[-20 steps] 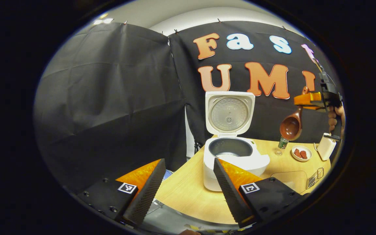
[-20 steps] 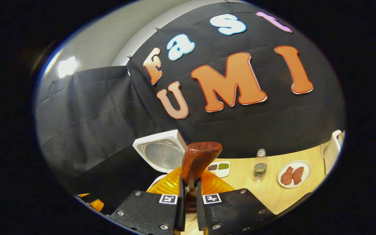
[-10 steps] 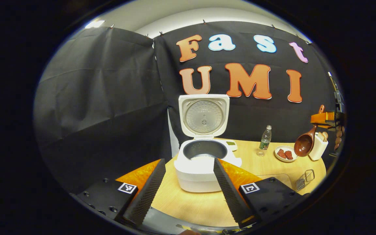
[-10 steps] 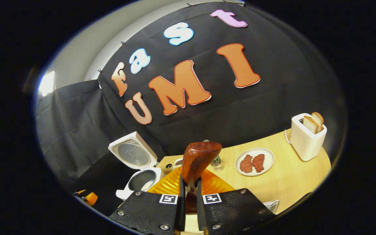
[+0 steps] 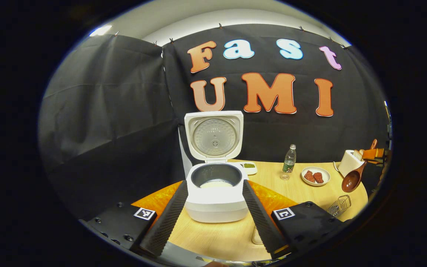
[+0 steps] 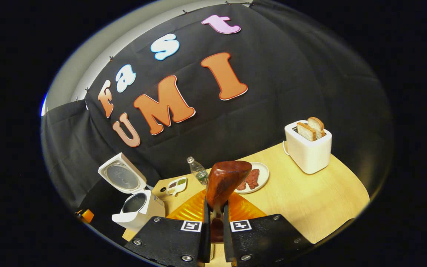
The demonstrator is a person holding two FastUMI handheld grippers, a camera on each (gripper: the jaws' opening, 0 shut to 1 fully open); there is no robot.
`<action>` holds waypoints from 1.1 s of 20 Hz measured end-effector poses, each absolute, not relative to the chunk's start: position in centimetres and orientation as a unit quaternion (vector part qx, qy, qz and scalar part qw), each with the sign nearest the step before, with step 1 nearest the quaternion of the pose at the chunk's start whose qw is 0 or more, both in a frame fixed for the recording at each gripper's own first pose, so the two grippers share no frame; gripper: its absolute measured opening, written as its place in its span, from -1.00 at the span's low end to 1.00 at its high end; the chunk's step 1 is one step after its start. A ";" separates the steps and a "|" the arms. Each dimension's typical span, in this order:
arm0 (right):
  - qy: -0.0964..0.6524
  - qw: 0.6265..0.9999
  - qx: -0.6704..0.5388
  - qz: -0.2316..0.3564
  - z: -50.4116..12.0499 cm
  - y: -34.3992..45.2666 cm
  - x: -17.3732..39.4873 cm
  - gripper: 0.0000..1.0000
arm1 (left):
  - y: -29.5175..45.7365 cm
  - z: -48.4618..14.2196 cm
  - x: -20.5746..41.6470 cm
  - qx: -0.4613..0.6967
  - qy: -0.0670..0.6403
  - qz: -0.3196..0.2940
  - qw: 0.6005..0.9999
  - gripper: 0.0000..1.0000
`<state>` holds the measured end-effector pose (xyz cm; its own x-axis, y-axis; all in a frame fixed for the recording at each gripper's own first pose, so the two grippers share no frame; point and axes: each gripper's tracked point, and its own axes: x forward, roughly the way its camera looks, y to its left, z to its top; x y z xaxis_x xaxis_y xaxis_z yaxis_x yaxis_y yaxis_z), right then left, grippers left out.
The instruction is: Close the left gripper, press the button to open the rice cooker; take a wooden spoon from the chopstick holder with the right hand, scoop a spoonful of rice and pour it into the rice cooker, then put the wooden spoon back into the chopstick holder.
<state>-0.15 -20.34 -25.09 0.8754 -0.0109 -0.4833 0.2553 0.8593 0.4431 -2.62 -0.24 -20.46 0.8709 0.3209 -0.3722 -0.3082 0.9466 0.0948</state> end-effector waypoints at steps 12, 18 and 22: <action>0.280 0.909 0.272 -0.148 -36.2 -23.7 -3.6 -0.72 | -0.1 -19.5 0.1 -0.005 0.196 0.175 0.965 0.97; 0.313 0.900 0.268 -0.145 -39.6 -22.3 -4.5 -0.67 | 1.1 -18.5 2.4 -0.027 0.192 0.180 0.964 0.99; 0.343 0.887 0.271 -0.151 -39.6 -22.3 -5.1 -0.52 | 3.0 -15.9 5.7 -0.055 0.171 0.177 0.968 0.99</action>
